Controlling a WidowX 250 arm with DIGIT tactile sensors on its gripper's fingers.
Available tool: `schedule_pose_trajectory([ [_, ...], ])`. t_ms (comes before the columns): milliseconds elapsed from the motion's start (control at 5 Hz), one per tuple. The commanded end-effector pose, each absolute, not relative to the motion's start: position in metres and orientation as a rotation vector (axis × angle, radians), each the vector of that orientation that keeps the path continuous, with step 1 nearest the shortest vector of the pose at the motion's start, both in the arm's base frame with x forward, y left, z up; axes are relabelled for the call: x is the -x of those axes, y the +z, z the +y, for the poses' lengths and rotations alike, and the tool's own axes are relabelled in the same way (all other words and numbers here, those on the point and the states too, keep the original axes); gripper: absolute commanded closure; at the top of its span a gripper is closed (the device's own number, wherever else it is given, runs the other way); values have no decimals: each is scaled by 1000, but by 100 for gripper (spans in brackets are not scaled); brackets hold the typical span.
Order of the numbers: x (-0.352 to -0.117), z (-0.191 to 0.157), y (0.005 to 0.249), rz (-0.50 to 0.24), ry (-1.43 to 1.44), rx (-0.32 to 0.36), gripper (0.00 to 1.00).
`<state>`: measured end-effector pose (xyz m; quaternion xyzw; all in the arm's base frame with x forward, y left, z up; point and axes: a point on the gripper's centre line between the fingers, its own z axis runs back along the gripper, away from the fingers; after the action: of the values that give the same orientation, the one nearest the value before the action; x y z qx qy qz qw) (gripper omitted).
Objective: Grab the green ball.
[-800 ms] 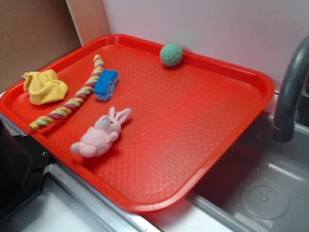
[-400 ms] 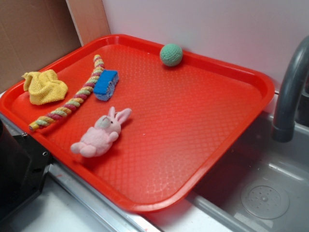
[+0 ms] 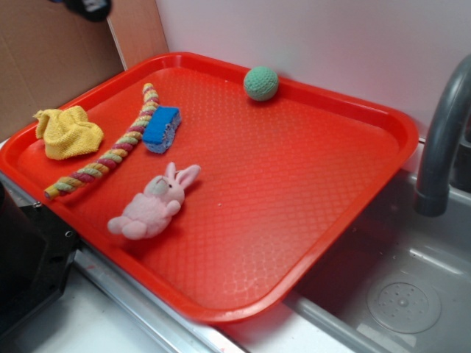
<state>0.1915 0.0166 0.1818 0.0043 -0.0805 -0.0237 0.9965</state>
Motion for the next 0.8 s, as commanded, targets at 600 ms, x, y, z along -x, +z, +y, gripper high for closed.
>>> schedule_pose_trajectory([
  [600, -270, 34, 130, -195, 66, -14, 0],
])
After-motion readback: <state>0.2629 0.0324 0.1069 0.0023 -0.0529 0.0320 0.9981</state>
